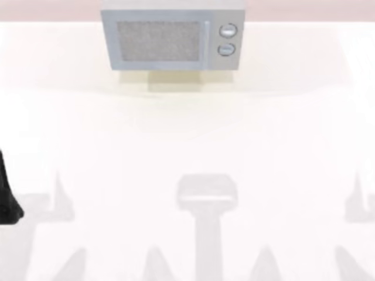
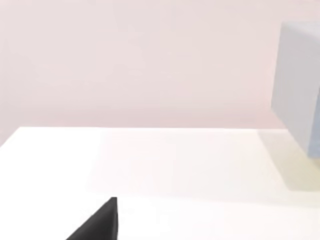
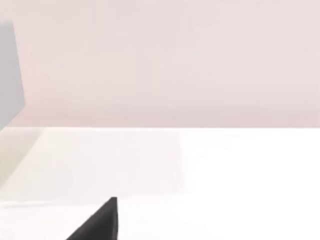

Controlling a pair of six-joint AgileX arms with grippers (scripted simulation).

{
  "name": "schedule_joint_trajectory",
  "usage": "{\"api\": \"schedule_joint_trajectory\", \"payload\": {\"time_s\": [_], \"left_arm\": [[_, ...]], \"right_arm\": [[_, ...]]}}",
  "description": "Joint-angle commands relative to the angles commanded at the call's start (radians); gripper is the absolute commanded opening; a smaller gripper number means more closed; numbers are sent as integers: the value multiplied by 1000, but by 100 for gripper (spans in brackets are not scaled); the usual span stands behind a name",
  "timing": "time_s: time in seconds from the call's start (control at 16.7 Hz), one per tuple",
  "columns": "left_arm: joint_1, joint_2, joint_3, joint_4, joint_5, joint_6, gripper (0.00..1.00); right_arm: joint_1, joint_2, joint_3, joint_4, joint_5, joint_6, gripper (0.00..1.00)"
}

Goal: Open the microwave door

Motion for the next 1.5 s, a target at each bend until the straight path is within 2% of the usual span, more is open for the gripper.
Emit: {"api": "schedule_joint_trajectory", "payload": {"time_s": [0.24,0.42,0.66,1.2,1.5], "left_arm": [[-16,31,30,-2,-14,-7,100],[-77,156,143,-11,-69,-35,100],[-203,467,388,-28,-185,-97,100],[-546,1414,1072,-51,-491,-280,100],[-697,1812,1363,-68,-624,-357,100]], "right_arm": [[0,0,0,0,0,0,100],[0,0,0,0,0,0,100],[0,0,0,0,0,0,100],[0,0,0,0,0,0,100],[0,0,0,0,0,0,100]]}}
